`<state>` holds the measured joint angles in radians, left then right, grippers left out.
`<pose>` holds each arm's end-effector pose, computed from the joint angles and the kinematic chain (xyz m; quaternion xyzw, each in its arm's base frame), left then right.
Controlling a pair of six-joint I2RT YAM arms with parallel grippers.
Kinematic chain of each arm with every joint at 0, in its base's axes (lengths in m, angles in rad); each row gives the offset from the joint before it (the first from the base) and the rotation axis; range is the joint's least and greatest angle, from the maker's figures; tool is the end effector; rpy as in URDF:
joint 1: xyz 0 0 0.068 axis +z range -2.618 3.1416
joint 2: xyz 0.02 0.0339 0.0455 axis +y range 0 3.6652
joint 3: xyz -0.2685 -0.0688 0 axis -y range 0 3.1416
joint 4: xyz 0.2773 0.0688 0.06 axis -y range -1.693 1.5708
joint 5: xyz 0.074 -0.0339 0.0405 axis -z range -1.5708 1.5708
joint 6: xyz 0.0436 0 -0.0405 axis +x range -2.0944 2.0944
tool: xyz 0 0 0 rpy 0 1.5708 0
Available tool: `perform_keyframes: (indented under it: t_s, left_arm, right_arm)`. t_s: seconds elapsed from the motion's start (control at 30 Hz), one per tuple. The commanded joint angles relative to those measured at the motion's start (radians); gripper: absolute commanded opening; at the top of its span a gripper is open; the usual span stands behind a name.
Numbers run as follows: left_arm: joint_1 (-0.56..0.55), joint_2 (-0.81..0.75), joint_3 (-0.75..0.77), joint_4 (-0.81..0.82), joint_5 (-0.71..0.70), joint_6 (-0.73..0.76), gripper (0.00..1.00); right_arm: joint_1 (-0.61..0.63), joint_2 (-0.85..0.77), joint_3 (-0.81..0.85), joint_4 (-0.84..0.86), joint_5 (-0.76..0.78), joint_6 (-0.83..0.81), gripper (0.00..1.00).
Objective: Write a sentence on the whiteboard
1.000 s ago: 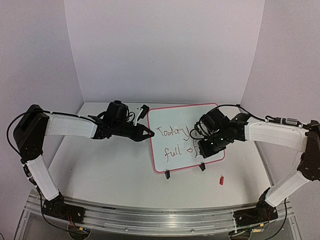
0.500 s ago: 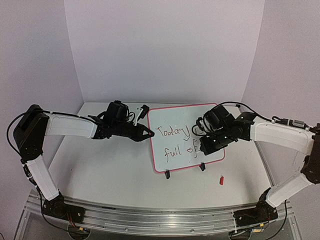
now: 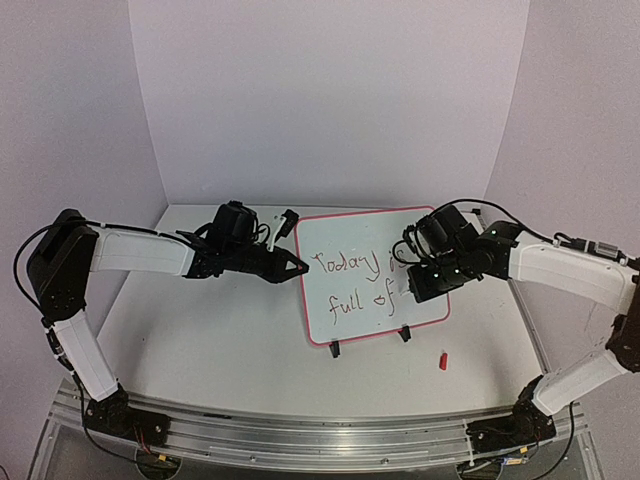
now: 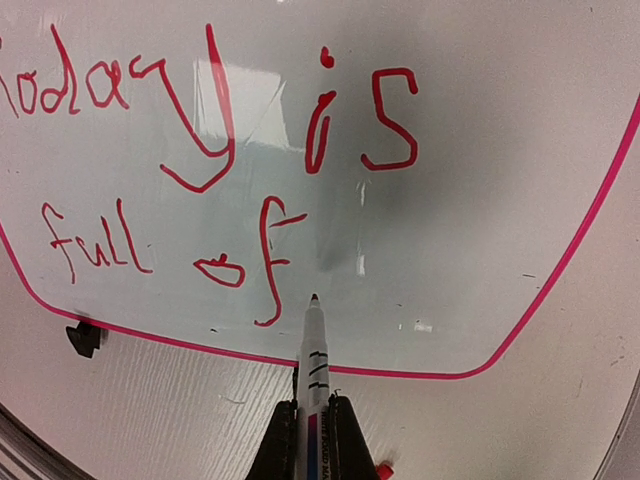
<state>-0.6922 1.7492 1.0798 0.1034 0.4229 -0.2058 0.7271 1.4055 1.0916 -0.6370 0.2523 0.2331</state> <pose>0.3106 -0.2808 0.1917 0.3044 0.8074 -0.3701 0.3443 0.2505 0.2083 0.2552 -0.1938 0.9255 0.0335 0.3237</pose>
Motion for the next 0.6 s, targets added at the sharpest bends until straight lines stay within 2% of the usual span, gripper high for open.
perform_keyframes:
  t_s: [0.0, 0.57]
  left_arm:
    - [0.037, 0.085, -0.009, -0.139, -0.382, 0.159, 0.0]
    - [0.038, 0.088, -0.001, -0.146, -0.384, 0.159, 0.0]
  right_arm:
    - [-0.009, -0.013, 0.011, 0.011, 0.042, -0.011, 0.0]
    - [-0.017, 0.016, 0.016, 0.058, 0.022, -0.011, 0.0]
